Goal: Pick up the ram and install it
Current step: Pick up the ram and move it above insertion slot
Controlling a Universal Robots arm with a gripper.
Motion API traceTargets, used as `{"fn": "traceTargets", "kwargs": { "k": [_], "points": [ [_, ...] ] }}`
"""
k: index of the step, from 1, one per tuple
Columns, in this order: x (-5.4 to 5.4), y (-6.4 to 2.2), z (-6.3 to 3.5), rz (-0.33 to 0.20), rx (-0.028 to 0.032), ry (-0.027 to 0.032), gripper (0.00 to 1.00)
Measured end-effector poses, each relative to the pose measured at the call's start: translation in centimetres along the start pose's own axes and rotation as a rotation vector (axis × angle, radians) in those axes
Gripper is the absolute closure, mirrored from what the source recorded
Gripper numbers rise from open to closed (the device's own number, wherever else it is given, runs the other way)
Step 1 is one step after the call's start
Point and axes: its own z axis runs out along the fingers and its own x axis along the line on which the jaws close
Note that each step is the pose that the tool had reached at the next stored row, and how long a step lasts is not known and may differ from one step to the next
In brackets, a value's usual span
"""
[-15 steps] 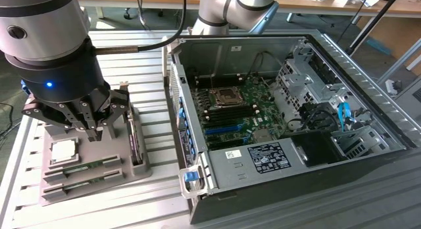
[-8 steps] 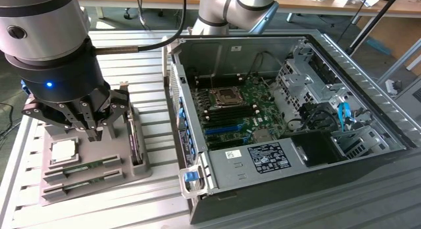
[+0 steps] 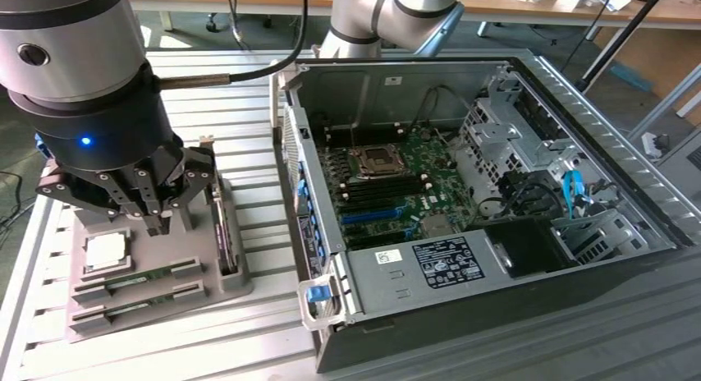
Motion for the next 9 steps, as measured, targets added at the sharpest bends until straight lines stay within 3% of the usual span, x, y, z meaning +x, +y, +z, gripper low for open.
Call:
{"fn": "traceTargets", "kwargs": {
  "k": [9],
  "points": [
    [0.02,0.01,0.13,-0.161,-0.0046,-0.0015,0.89]
  ]
}}
